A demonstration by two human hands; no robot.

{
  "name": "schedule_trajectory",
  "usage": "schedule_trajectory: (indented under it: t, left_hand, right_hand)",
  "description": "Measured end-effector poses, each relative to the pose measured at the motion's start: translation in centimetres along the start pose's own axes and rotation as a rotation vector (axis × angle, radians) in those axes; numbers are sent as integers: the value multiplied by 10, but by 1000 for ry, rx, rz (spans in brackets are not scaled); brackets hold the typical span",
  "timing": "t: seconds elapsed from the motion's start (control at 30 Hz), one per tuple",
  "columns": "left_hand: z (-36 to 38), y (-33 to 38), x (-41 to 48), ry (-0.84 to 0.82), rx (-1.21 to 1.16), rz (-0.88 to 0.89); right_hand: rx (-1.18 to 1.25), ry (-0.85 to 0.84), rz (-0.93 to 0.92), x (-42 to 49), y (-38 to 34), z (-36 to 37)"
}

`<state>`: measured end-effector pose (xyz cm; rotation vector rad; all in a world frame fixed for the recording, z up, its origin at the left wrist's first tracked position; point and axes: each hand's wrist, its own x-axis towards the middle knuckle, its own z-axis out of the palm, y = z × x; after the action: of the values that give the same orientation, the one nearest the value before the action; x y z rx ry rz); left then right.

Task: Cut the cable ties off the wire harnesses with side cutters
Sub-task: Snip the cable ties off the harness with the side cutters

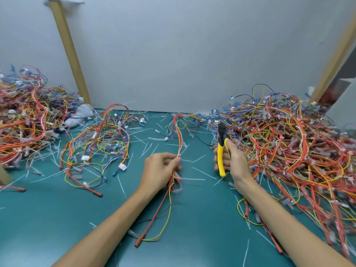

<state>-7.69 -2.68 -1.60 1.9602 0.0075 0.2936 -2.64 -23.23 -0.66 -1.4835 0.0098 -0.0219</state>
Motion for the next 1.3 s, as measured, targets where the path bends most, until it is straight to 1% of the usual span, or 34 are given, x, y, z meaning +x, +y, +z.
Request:
schedule_trajectory:
  t: [0.07, 0.17, 0.27, 0.5, 0.73, 0.97, 1.13, 1.23, 1.3]
  left_hand:
    - [0, -1, 2, -7, -62, -42]
    - [-2, -1, 4, -27, -231, -93]
    - [-4, -1, 6, -37, -332, -110]
    - [-5, -8, 8, -61, -266, -81]
    - [-5, -11, 10, -74, -271, -73]
    - [-12, -6, 9, -229, -255, -116]
    - [-12, -4, 9, -168, -298, -109]
    - [-11, -6, 10, -131, -246, -81]
    - [-10, -7, 10, -117, -201, -74]
  right_hand:
    - [11, -8, -3, -2, 0, 0]
    - [-25, -29, -13, -3, 1, 0]
    - [-38, -40, -8, -3, 0, 0]
    - [-20, -57, -4, -6, -1, 1]
    - [38, -53, 14, -7, -2, -1]
    - [69, -51, -1, -6, -2, 0]
    - [83, -56, -18, -4, 1, -1]
    - [86, -113, -42, -3, 3, 0]
    - [78, -122, -52, -2, 3, 0]
